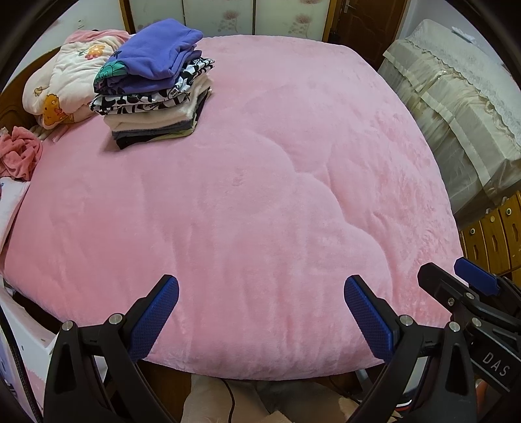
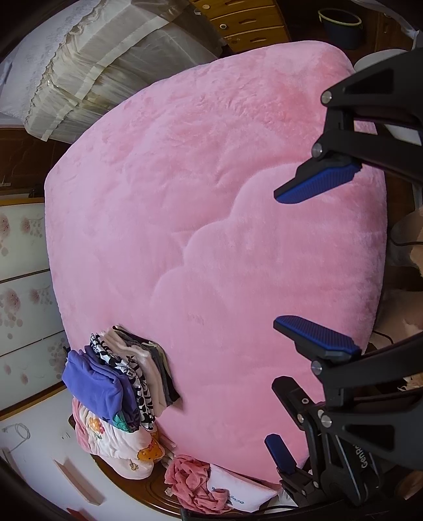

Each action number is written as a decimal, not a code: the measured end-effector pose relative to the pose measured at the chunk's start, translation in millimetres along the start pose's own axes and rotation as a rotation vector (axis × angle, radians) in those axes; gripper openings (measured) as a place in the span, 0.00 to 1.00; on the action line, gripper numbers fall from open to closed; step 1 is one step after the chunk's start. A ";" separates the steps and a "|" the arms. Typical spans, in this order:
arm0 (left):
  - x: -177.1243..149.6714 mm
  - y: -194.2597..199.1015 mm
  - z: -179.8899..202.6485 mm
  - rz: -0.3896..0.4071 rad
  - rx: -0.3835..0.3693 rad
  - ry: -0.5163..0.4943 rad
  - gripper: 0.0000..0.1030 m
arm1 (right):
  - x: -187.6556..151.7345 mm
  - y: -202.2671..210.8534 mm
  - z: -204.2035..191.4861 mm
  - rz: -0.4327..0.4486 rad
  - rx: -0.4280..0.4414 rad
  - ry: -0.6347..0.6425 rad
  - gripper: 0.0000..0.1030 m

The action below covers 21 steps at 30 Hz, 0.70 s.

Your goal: Fold large clothes

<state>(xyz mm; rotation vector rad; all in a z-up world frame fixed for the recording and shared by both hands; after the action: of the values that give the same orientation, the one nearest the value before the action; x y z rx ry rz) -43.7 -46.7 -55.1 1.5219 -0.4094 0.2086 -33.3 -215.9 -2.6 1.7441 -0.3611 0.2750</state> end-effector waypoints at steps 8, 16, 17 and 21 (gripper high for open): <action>4.8 -4.6 2.3 -0.009 -0.001 -0.013 0.97 | 2.0 -5.8 2.7 -0.005 -0.003 -0.022 0.70; 6.6 -8.0 3.9 -0.018 -0.003 -0.014 0.97 | 4.5 -7.6 2.6 -0.013 -0.010 -0.028 0.70; 6.8 -8.5 3.7 -0.020 -0.004 -0.014 0.97 | 4.6 -8.1 2.6 -0.014 -0.011 -0.028 0.70; 7.0 -8.9 4.0 -0.020 -0.003 -0.013 0.97 | 4.3 -8.4 1.8 -0.015 -0.013 -0.029 0.70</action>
<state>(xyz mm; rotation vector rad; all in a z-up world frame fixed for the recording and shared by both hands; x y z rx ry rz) -34.5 -51.9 -60.7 1.5245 -0.4048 0.1820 -26.2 -216.5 -8.9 1.7386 -0.3697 0.2359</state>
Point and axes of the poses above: each gripper's, at about its wrist camera, not at the fingertips, and y roughly against the way its jaws point, z to its right, x to its top, the point moved 3 cm from there along -y, roughly the way its jaws point, and after that the axes turned 6 degrees about -y, right-handed, at the moved point
